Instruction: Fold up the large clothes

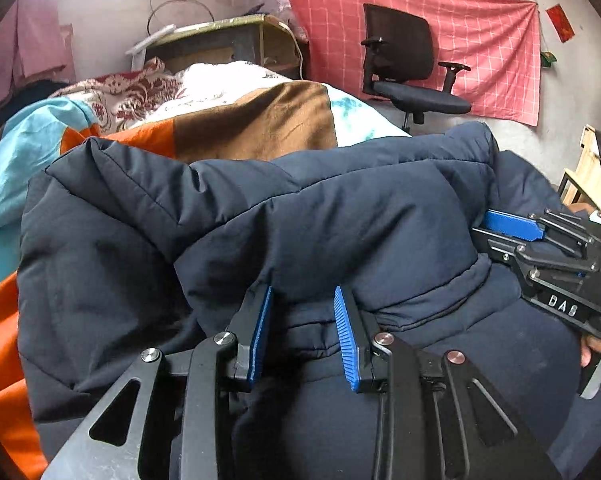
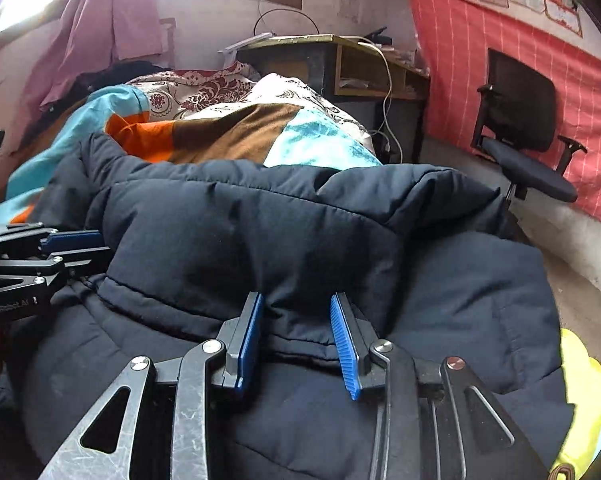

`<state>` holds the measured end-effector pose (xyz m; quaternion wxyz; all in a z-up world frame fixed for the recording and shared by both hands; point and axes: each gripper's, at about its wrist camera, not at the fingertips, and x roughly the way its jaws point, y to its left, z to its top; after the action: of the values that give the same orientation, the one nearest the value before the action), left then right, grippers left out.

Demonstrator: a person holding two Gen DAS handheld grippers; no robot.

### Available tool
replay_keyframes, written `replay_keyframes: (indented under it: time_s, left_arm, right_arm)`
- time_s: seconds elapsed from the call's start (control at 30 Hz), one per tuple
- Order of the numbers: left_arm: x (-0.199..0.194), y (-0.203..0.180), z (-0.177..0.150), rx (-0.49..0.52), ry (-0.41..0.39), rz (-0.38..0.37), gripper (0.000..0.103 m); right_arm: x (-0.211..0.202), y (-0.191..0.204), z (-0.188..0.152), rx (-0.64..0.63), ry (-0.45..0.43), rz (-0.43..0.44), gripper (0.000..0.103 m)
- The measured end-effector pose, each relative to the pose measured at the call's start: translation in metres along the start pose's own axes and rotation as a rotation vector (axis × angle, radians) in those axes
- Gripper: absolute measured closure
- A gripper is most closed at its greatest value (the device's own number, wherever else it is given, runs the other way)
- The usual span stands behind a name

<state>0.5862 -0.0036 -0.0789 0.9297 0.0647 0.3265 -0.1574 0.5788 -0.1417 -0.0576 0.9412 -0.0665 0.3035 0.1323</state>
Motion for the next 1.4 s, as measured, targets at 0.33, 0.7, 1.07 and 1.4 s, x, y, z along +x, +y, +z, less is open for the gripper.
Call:
replay_keyframes:
  time_s: [0.33, 0.7, 1.07, 1.4]
  left_arm:
    - [0.009, 0.004, -0.009, -0.002, -0.056, -0.008, 0.076]
    - [-0.008, 0.0, -0.002, -0.019, -0.015, -0.014, 0.074]
    - [-0.073, 0.009, 0.011, -0.156, -0.002, 0.023, 0.035]
    - [-0.163, 0.0, 0.005, -0.237, -0.104, -0.029, 0.005]
  right_arm:
    - [0.015, 0.001, -0.009, 0.003, -0.027, -0.02, 0.07]
    - [0.016, 0.005, -0.009, -0.01, -0.033, -0.044, 0.07]
    - [-0.024, 0.008, 0.009, -0.007, 0.041, -0.023, 0.028]
    - [-0.115, 0.023, 0.01, -0.019, -0.033, -0.027, 0.003]
